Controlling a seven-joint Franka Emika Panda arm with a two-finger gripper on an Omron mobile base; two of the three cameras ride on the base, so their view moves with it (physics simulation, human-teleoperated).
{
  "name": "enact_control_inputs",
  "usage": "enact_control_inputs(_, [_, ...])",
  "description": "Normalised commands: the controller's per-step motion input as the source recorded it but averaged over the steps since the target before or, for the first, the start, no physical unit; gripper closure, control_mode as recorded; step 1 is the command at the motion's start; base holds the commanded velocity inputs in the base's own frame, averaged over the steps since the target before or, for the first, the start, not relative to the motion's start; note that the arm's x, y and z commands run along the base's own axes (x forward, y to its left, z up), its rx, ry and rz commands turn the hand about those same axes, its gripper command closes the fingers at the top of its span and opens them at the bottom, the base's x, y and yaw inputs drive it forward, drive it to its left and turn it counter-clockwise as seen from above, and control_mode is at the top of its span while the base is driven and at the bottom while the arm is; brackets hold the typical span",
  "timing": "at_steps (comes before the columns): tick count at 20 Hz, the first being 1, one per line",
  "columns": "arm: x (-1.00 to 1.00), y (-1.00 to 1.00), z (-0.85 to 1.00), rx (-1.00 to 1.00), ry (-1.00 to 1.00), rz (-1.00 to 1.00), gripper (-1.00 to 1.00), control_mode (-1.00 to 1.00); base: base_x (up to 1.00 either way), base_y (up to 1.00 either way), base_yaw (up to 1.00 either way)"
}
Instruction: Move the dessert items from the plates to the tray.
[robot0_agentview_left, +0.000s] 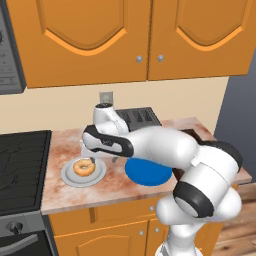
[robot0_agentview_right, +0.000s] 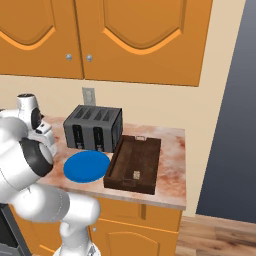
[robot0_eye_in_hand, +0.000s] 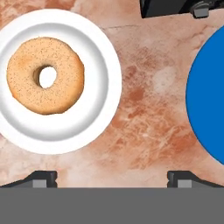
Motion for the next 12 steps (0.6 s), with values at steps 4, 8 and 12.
enact_control_inputs(4, [0.2, 0.04, -0.04, 0.0, 0.0, 0.0, -1.0, -1.0, 0.0, 0.0, 0.0])
enact_control_inputs(8, [0.24, 0.14, -0.15, 0.0, 0.0, 0.0, -1.0, -1.0, 0.0, 0.0, 0.0])
enact_control_inputs(12, [0.14, 0.12, -0.26, 0.0, 0.0, 0.0, -1.0, -1.0, 0.0, 0.0, 0.0])
